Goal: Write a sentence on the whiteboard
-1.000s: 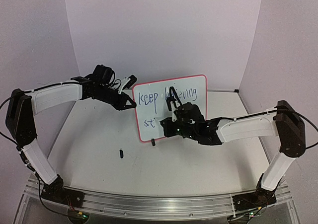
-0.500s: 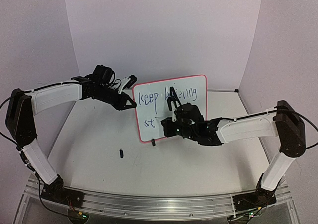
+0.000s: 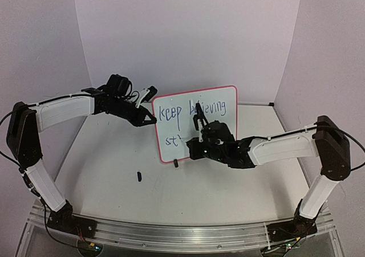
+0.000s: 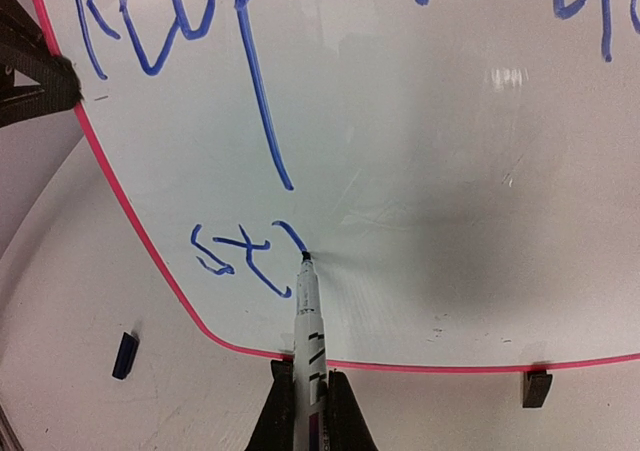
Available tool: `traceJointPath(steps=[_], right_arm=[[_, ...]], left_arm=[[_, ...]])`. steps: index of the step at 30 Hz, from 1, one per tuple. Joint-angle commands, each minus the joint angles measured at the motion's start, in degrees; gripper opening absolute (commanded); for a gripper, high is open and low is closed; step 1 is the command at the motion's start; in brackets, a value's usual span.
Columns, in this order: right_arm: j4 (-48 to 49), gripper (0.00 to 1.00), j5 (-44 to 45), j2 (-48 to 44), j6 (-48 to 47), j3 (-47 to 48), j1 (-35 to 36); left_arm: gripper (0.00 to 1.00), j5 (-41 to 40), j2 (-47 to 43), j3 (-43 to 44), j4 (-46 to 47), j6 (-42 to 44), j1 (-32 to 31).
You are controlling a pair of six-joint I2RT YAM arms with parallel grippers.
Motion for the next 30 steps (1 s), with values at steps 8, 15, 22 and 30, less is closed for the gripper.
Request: traceJointPath(steps=[8,15,22,30], right_arm=[[-0.8,0.0,0.4,0.6,-0.6,1.2,-0.2],[-0.9,0.0,1.4,-0.2,-1.6,2.6,-0.2],[-0.8,0.0,2.7,-1.4,-2.2,2.9,-0.2],[-0.1,0.0,4.4,-2.8,-2.0,1.8,-0.2]], left_arm=[[0.0,-3.7,3.2,-0.8,-8.3,2.5,-1.3],[0.0,-3.7,3.2,-0.8,-8.3,2.5,-1.3],[0.0,-3.6,3.4,-0.7,-8.3,2.5,-1.3],[0.0,-3.7,3.3,-0.7,-8.3,2.5,-1.3]])
